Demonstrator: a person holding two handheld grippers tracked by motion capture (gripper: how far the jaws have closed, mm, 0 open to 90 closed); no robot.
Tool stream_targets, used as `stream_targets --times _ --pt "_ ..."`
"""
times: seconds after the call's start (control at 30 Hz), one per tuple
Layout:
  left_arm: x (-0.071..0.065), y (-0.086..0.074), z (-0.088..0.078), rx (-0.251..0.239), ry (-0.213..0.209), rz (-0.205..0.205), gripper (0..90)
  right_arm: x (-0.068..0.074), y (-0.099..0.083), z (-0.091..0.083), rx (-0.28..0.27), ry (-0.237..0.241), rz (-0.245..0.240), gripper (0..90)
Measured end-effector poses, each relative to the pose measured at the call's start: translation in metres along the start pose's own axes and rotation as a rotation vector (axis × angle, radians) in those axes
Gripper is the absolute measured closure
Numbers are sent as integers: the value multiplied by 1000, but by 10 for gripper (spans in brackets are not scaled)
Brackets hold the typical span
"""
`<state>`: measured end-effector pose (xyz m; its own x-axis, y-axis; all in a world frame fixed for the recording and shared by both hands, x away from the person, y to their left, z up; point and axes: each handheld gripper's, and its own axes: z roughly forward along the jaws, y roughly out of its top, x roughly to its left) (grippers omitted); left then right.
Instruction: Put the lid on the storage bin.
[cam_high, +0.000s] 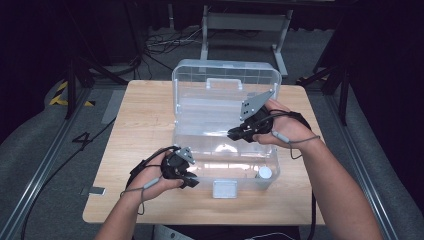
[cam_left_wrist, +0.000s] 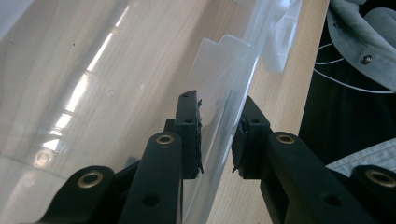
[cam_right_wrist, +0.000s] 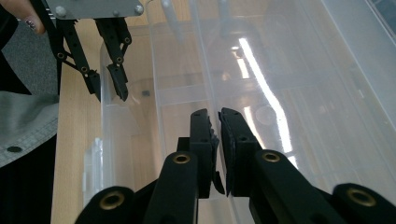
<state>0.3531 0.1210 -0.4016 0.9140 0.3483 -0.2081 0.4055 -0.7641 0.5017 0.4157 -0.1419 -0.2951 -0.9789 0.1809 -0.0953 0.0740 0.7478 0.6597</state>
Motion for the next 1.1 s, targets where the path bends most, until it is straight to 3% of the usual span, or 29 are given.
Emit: stream_targets --times 1.1 --pt "0 0 0 11 4 -12 742 17 -5 3 20 44 -5 840"
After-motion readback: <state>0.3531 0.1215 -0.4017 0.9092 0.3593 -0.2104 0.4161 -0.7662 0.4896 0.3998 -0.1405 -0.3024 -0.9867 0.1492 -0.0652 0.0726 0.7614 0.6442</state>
